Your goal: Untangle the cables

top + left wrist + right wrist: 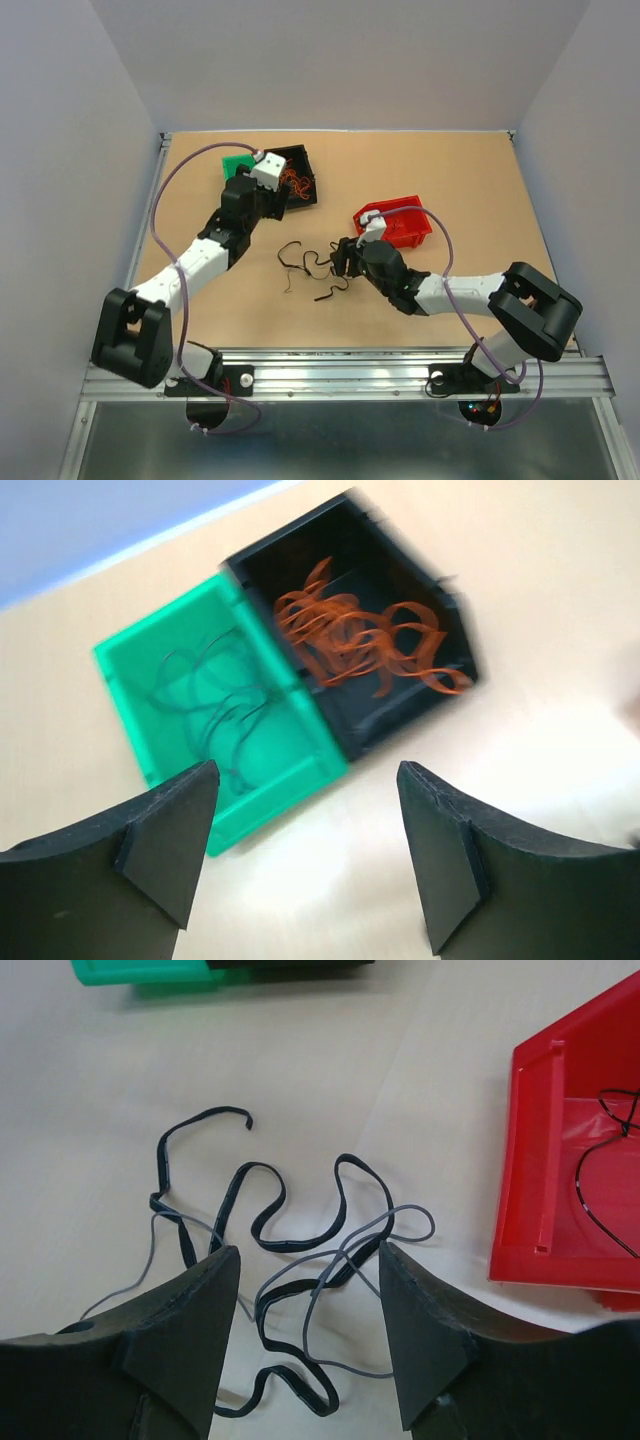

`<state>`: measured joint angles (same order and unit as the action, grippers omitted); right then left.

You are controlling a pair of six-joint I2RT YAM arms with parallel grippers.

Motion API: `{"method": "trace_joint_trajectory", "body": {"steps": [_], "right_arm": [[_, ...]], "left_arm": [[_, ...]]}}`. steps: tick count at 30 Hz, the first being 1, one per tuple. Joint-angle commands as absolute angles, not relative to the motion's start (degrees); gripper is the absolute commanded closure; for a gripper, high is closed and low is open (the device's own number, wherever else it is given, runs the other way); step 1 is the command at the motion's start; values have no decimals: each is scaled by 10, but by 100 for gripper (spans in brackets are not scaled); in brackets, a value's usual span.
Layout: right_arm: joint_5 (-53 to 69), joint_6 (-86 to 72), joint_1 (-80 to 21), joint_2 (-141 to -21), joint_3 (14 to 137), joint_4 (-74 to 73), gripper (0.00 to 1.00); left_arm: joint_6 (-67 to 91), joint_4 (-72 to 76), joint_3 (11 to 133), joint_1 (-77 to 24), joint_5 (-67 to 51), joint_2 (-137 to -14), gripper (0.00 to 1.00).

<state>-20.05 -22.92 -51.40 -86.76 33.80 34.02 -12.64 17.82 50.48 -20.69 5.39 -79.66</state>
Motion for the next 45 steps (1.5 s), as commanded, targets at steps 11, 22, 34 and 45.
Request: {"method": "trace_joint_trajectory", "body": {"steps": [11, 22, 34, 45], "right_arm": [[-221, -254, -516, -952, 471, 181, 56], [-87, -226, -523, -718, 243, 447, 99], [68, -215, -523, -417, 159, 482, 99], [-137, -105, -523, -443, 438, 246, 100]], "left_arm": [[-199, 276, 420, -260, -51, -655, 17], [-205, 275, 412, -261, -81, -647, 17], [-227, 276, 391, -275, -146, -628, 17], [-230, 282, 386, -275, -151, -638, 18]]}}
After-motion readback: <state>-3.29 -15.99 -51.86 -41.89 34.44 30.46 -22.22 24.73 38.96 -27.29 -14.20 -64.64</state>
